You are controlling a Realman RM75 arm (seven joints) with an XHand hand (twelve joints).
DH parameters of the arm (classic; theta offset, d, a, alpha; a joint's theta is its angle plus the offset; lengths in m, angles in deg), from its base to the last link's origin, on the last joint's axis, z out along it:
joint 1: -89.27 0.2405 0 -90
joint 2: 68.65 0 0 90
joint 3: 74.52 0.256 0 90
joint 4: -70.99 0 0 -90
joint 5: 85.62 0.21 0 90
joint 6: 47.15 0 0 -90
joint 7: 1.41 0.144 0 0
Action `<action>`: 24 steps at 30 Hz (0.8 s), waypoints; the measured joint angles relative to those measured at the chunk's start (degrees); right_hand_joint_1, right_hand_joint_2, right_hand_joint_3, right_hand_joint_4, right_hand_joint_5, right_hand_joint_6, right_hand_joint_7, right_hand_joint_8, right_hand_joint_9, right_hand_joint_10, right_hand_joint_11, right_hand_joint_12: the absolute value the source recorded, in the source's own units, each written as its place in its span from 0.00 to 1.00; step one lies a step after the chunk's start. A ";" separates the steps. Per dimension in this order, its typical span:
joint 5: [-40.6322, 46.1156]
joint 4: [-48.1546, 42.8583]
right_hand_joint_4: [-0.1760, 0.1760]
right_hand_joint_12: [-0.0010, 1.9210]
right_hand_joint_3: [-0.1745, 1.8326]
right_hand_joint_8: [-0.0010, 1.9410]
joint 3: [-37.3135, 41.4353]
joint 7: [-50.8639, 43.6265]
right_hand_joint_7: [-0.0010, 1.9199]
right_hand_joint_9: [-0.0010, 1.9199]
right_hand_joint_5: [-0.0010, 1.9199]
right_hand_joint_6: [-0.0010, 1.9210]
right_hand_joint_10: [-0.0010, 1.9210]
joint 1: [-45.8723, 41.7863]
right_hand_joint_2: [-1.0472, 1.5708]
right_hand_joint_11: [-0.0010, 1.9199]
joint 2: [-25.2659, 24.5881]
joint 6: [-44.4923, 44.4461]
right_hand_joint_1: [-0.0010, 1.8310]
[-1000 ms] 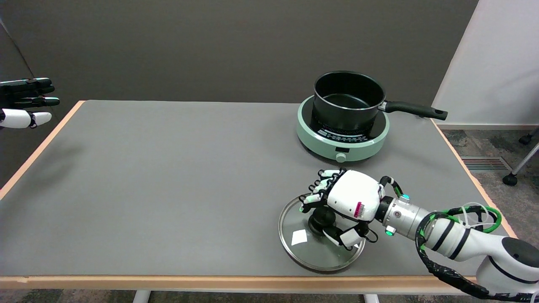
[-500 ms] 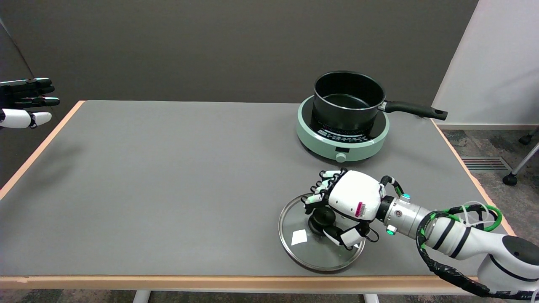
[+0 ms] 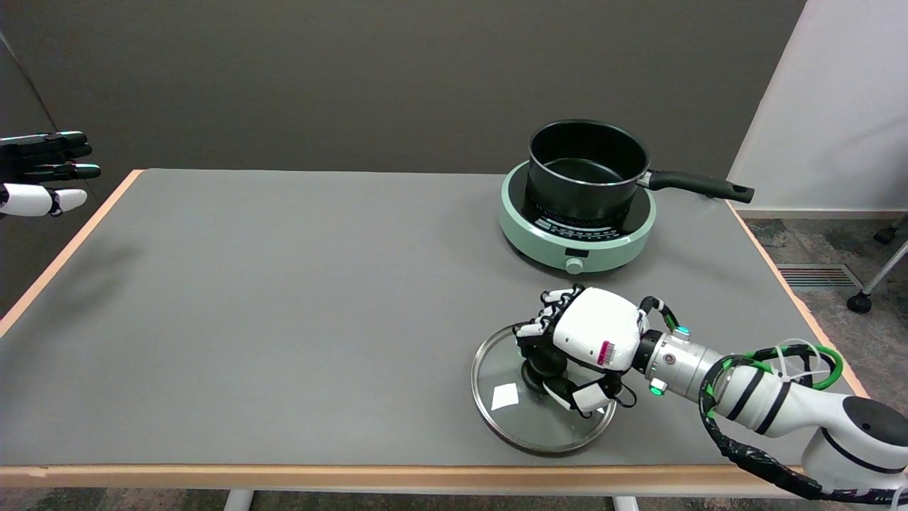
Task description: Pick up the pot lid.
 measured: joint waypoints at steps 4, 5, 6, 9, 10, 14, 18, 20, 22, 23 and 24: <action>0.01 0.09 1.00 0.55 0.38 0.70 -0.21 0.04 0.45 0.39 0.34 0.70 0.79 0.20 0.74 0.34 0.05 0.21 0.74; 0.01 0.12 1.00 0.56 0.41 0.71 -0.29 0.05 0.45 0.39 0.31 0.74 0.82 0.28 0.73 0.34 0.08 0.28 0.74; 0.02 0.15 1.00 0.54 0.41 0.74 -0.36 0.05 0.43 0.38 0.31 0.72 0.83 0.35 0.74 0.35 0.11 0.32 0.73; 0.01 0.21 1.00 0.56 0.44 0.73 -0.51 0.06 0.44 0.38 0.30 0.76 0.87 0.58 0.72 0.34 0.20 0.38 0.74; 0.02 0.23 1.00 0.56 0.44 0.73 -0.55 0.06 0.44 0.38 0.30 0.76 0.87 0.67 0.72 0.34 0.23 0.45 0.74; 0.02 0.32 1.00 0.57 0.44 0.73 -0.71 0.07 0.44 0.38 0.30 0.76 0.88 1.00 0.72 0.33 0.41 0.59 0.74; 0.02 0.42 1.00 0.56 0.44 0.73 -0.83 0.09 0.44 0.38 0.30 0.75 0.89 1.34 0.72 0.34 0.64 0.69 0.74; 0.02 0.49 1.00 0.56 0.44 0.73 -0.88 0.09 0.44 0.38 0.29 0.75 0.90 1.51 0.72 0.33 0.80 0.72 0.74; 0.02 0.51 1.00 0.56 0.44 0.73 -0.89 0.10 0.44 0.37 0.29 0.75 0.90 1.63 0.72 0.34 0.92 0.72 0.74; 0.02 0.53 1.00 0.56 0.44 0.74 -0.89 0.10 0.44 0.37 0.29 0.75 0.91 1.70 0.72 0.34 1.00 0.73 0.74; 0.02 0.55 1.00 0.56 0.44 0.74 -0.89 0.10 0.44 0.37 0.29 0.76 0.91 1.74 0.72 0.34 1.06 0.74 0.74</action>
